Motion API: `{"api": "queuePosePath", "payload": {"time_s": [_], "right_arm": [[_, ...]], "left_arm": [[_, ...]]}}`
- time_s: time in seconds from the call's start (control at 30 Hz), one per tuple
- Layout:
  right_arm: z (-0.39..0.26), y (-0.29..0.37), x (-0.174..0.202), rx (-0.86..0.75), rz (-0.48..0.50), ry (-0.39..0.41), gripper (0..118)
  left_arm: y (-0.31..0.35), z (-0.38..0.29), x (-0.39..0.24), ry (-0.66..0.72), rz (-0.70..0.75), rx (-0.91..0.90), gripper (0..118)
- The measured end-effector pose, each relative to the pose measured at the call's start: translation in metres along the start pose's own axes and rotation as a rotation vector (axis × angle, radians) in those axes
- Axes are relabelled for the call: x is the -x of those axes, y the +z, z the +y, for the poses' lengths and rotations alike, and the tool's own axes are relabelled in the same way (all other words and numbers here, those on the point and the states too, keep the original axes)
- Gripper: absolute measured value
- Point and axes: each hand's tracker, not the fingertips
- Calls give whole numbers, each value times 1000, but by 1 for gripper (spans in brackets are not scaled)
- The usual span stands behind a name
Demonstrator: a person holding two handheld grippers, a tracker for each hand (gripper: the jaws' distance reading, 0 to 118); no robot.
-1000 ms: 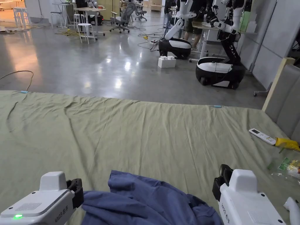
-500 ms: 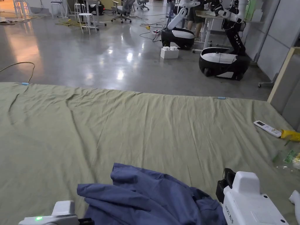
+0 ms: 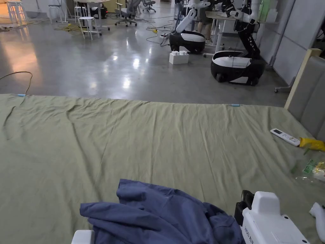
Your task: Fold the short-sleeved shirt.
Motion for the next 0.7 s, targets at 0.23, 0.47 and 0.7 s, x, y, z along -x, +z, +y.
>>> {"api": "queuePosePath", "payload": {"time_s": [0.23,0.47,0.7], "right_arm": [[-11,-17,-26,112,-10,2,4],[-37,-64,-48,369,38,-29,59],[-69,-109,-31,542,109,-10,63]], "left_arm": [[23,6,21,72,-71,-58,6],[53,19,24,5,-78,-155,6],[55,20,25,16,-88,-167,6]]}}
